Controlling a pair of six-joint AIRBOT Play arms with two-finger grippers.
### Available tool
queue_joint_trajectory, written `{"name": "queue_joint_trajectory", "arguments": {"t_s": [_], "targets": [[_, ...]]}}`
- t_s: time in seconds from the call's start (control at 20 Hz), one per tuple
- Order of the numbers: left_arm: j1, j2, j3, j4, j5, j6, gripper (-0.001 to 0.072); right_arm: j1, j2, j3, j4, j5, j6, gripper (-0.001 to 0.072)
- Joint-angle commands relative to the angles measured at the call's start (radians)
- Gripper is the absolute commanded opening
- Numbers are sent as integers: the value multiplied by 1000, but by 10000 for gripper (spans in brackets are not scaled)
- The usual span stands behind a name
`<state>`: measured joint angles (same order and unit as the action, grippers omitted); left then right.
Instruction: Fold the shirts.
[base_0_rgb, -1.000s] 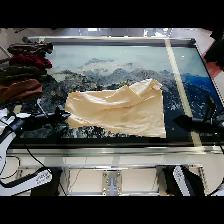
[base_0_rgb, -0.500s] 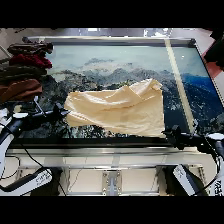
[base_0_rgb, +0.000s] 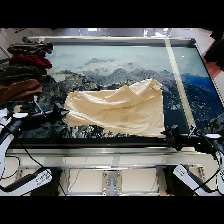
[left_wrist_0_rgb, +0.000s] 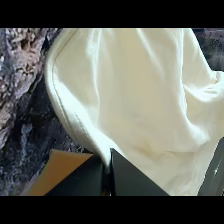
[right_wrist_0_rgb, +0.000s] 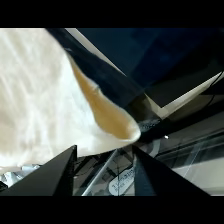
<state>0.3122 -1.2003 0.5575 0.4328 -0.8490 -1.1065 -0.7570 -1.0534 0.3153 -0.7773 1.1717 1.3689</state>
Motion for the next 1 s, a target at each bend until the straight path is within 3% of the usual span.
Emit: {"name": "queue_joint_trajectory", "arguments": {"t_s": [0.0, 0.2, 0.3, 0.5, 0.7, 0.8, 0.95], "targets": [[1, 1, 0, 0, 15, 0, 17, 0, -32, 0, 43, -75, -31, 311], [0, 0, 0, 0, 58, 0, 17, 18, -32, 0, 102, -158, -48, 300], [0, 0, 0, 0, 68, 0, 17, 55, -32, 0, 118, -191, -89, 20], [0, 0, 0, 0, 68, 0, 17, 108, -31, 22, 240, -166, -226, 16], [6, 53, 18, 0, 57, 39, 16, 107, 15, 208, 244, 9, -285, 13], [19, 179, 71, 0, 29, 73, 16, 107, 116, 379, 205, 122, -286, 13], [60, 456, 205, 0, 19, 71, 15, 107, 315, 700, 29, 203, -222, 12]]}}
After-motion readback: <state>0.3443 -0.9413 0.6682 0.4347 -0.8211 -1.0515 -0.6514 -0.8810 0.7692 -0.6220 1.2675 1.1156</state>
